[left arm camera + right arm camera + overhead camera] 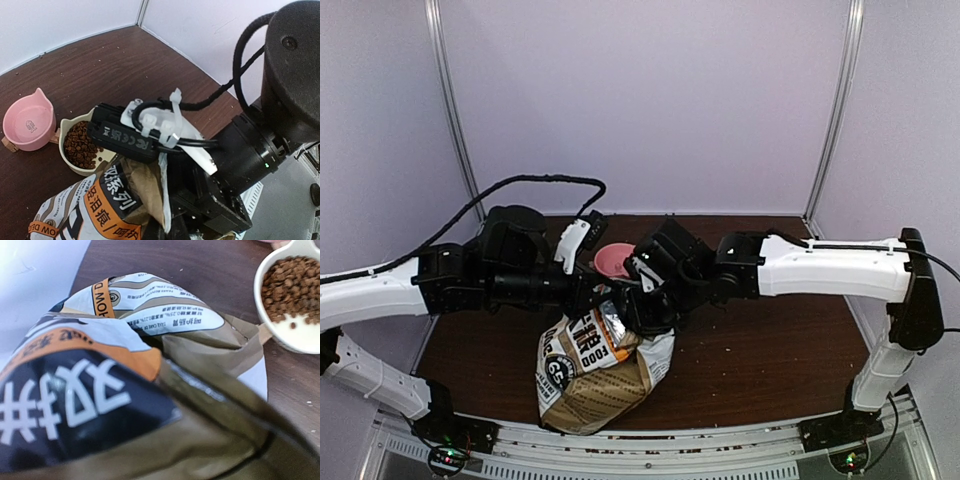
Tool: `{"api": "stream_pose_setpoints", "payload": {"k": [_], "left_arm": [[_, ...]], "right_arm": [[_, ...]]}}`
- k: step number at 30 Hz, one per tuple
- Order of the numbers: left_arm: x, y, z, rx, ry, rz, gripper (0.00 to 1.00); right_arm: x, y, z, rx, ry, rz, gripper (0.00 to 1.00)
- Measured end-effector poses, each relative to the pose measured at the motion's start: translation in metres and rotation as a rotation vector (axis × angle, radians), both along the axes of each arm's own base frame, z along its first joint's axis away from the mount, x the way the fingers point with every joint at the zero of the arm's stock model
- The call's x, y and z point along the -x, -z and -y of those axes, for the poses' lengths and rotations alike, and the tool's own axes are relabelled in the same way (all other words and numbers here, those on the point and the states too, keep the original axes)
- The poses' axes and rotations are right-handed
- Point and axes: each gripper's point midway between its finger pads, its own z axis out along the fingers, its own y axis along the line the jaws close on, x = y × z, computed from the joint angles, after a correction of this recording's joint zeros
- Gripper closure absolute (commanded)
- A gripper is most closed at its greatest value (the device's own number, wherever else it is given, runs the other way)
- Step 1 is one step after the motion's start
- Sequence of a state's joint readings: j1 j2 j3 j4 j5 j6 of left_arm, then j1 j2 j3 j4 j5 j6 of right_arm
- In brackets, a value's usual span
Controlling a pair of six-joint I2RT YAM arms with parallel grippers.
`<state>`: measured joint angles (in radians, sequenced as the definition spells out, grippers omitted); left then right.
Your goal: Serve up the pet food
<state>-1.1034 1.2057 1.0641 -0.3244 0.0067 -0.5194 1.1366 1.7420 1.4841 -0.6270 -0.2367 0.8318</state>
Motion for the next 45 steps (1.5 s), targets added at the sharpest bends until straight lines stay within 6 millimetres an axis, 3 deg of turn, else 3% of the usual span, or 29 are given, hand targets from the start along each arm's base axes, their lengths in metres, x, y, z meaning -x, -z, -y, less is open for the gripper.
{"api": "stream_pose_setpoints", "payload": {"k": [7,13,18,21,31,45], "left_arm": [[0.001,0.007,-0.006,-0.030,-0.016,-0.018,1.00],[0.004,-0.009,-0.018,0.004,-0.033,0.002,1.00],[0.006,-0.023,-0.036,0.021,-0.063,0.016,1.00],[0.006,-0.025,-0.044,0.016,-0.077,0.019,1.00],[0.007,-0.030,-0.063,-0.004,-0.107,0.031,1.00],[0.008,-0.032,-0.073,-0.019,-0.116,0.044,1.00]], "right_arm": [[0.012,-0.001,-0.017,-0.151,-0.004,-0.115,1.00],[0.020,-0.036,-0.022,-0.294,-0.010,-0.179,1.00],[0.029,-0.070,-0.013,-0.405,0.009,-0.245,1.00],[0.033,-0.079,-0.006,-0.449,0.026,-0.279,1.00],[0.030,-0.081,0.013,-0.589,0.125,-0.377,1.00],[0.019,-0.109,0.038,-0.733,0.227,-0.370,1.00]]}}
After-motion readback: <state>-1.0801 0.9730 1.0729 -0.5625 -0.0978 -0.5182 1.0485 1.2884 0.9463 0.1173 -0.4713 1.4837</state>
